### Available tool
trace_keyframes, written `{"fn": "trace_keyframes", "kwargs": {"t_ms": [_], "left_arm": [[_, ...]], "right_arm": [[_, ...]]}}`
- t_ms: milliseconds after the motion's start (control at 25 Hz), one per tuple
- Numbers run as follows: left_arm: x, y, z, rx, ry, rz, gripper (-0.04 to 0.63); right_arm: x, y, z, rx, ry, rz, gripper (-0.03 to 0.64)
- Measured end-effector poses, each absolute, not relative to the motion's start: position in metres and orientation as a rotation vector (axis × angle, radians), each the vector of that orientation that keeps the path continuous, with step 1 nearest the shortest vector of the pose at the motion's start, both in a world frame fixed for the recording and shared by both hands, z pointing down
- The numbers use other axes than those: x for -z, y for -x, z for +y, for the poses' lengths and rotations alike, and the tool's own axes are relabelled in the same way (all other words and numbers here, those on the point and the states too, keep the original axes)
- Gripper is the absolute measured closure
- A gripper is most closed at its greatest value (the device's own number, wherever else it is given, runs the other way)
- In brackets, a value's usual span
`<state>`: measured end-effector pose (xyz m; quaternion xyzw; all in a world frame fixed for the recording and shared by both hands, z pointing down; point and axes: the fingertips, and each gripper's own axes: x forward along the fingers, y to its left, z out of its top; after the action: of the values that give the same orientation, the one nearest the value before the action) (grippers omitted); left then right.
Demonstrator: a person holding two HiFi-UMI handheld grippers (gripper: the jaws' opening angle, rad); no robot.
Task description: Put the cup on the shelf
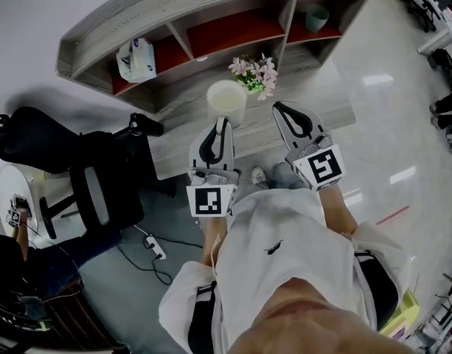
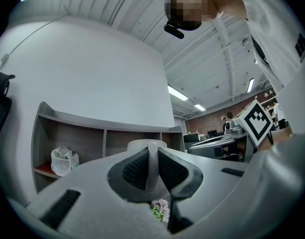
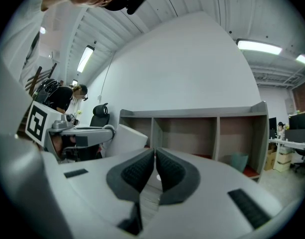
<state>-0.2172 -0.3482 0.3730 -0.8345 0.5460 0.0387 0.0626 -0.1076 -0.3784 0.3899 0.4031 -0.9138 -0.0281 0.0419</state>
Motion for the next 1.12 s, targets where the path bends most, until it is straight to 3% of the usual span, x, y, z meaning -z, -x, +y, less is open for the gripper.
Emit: {"fn": "trace_keyframes", "kwargs": {"t_ms": [1120], "left_arm": [[-0.377, 0.209, -0.431, -0.102, 2.485, 1.698, 0.543]], "right_arm": [[-0.397, 0.106, -0.465, 0.059, -1.167, -2.831, 0.583]]}}
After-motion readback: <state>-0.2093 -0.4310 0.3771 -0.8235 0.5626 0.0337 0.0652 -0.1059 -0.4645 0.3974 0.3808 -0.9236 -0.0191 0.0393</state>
